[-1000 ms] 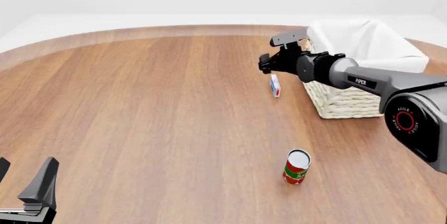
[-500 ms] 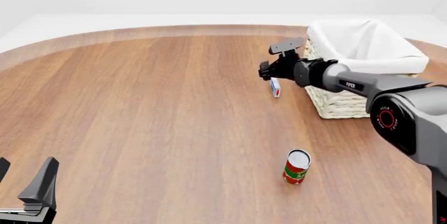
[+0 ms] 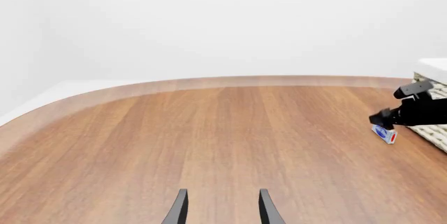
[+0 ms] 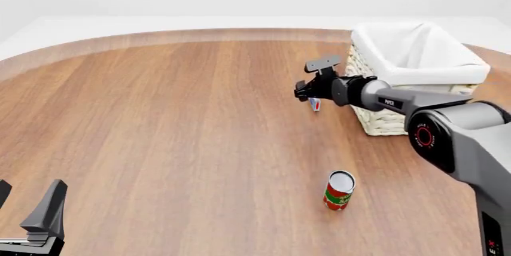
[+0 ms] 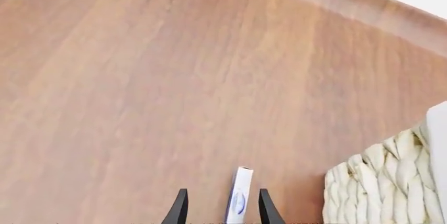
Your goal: Pick up the alphabet soup and the cream cheese box, and put them in the basket.
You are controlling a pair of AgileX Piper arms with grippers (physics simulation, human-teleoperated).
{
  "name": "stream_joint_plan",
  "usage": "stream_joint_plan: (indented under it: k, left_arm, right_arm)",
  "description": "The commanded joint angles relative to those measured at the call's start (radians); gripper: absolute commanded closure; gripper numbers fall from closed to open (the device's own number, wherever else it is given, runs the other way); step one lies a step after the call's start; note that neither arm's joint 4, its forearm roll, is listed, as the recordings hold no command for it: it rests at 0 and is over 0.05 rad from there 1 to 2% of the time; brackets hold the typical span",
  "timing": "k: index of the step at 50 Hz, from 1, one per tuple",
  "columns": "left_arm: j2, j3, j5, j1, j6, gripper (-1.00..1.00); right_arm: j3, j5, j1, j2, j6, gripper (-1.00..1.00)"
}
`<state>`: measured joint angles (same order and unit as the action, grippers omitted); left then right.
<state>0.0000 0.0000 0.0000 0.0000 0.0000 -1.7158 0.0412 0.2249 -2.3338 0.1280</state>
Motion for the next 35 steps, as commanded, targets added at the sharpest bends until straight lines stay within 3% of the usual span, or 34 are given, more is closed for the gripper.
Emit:
stream_joint_plan:
  k: [1, 35]
  left_arm:
    - [0.0, 0.0, 0.0, 0.0, 0.0, -1.0]
    - [0.0, 0.0, 0.0, 0.0, 0.0, -1.0]
  right_arm:
    - [-0.009, 0.003, -0.008, -0.035, 0.009, -1.0]
    - [-0.043, 0.03, -0.024, -0.117, 0.032, -1.0]
